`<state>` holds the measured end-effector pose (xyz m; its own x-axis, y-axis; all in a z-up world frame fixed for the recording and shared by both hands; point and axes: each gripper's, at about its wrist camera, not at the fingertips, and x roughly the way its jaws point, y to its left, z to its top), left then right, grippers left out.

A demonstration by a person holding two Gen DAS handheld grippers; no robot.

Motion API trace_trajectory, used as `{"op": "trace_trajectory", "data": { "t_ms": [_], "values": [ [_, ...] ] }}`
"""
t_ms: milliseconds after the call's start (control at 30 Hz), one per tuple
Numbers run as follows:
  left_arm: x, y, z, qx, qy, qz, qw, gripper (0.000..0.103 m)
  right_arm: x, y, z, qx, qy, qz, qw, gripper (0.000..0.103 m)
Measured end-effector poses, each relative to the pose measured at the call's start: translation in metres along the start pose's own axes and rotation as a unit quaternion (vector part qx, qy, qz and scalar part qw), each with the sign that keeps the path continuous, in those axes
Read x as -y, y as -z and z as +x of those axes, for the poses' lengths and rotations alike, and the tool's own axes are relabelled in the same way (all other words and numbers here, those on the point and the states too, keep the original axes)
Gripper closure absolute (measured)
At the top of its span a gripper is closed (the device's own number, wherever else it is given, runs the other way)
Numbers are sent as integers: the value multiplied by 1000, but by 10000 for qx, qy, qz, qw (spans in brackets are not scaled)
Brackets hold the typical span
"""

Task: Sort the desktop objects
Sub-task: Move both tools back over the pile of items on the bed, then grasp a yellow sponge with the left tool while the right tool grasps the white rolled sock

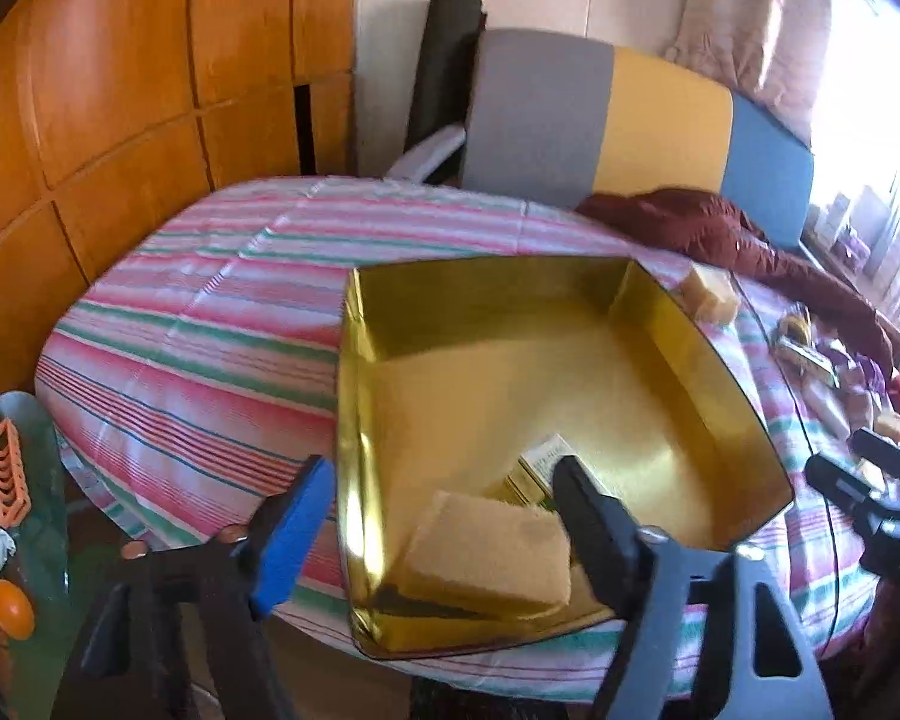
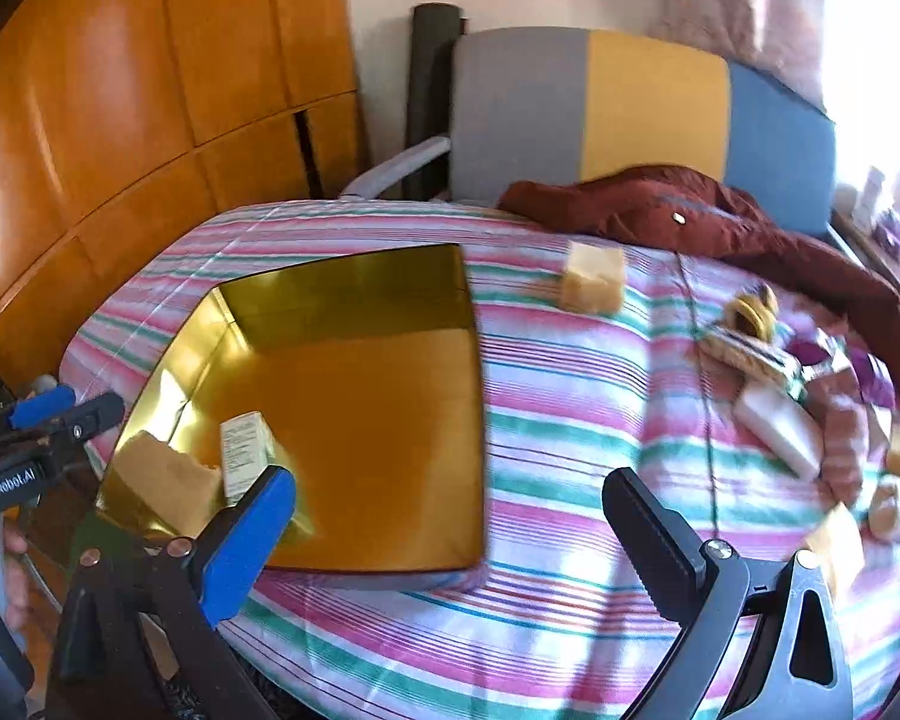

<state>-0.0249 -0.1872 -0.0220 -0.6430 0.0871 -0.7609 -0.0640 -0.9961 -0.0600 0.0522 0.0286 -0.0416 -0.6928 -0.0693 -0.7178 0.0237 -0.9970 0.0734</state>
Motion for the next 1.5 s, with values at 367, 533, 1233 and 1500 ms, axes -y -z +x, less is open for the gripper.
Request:
{"op": "trace_trajectory", "data": {
  "t_ms": [367, 533, 1233, 1500],
  "values": [
    [28, -11, -4, -139, 1043, 34, 9944, 35, 115, 23, -22, -258, 615, 1222, 9903, 0],
    [72, -18, -9, -134, 1725, 616, 9830, 31, 183, 34, -43, -285, 923, 1911, 9768, 0],
    [284, 1, 0, -830, 3372, 2642, 8998, 31, 356, 44, -31, -1001, 1667, 2693, 9432, 0],
    [344, 18, 17, -1015, 3578, 3315, 8670, 30, 372, 48, -12, -1142, 1708, 2713, 9403, 0]
  ]
}}
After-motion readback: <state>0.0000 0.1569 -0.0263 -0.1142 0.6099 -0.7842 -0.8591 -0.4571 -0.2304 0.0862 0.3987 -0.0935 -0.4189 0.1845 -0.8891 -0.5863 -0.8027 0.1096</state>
